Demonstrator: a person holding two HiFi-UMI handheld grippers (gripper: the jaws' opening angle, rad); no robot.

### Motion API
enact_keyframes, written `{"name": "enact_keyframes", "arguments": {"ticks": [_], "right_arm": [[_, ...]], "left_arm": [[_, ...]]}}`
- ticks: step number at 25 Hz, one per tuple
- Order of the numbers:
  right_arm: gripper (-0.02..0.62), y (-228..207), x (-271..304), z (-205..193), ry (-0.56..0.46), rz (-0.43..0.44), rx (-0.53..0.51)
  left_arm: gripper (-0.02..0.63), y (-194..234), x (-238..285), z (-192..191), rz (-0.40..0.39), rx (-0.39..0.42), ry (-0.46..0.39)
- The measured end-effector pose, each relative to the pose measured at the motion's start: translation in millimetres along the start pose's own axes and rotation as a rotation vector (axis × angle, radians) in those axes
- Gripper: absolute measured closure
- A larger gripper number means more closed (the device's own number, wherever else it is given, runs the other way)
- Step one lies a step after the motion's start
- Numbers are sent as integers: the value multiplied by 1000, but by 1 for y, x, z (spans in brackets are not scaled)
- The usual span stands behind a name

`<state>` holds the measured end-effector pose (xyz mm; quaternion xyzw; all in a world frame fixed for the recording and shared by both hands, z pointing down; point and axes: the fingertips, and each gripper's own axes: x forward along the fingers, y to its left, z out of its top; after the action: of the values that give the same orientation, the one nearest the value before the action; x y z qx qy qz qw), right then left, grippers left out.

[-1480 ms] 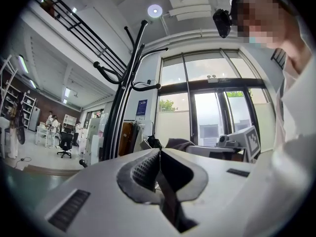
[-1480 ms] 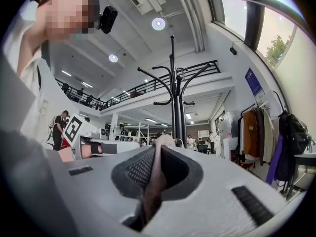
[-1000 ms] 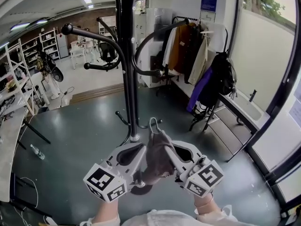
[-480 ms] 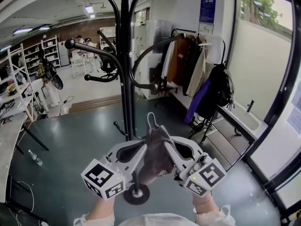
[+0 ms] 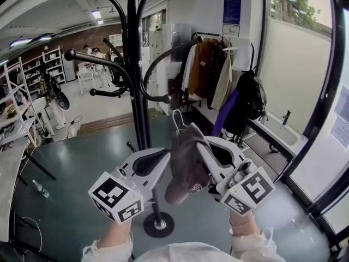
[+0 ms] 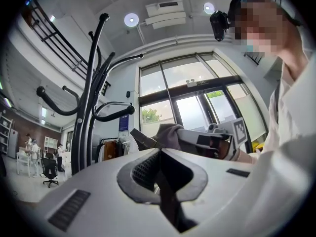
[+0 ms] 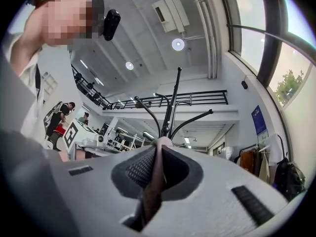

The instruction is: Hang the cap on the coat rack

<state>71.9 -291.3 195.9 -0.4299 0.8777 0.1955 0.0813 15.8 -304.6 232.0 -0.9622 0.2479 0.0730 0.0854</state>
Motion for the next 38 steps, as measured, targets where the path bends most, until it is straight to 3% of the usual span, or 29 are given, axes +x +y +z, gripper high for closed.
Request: {"name": "enact_keyframes", "arguments": {"ticks": [14,38], "right_arm": [[581,-11,5,27,-29,-22,-60],[581,-29,26,100,-182,-29,-172]], "left_arm": [[589,2,10,31,-41,29,-52],[589,17,23,108,-94,100,-180]]}}
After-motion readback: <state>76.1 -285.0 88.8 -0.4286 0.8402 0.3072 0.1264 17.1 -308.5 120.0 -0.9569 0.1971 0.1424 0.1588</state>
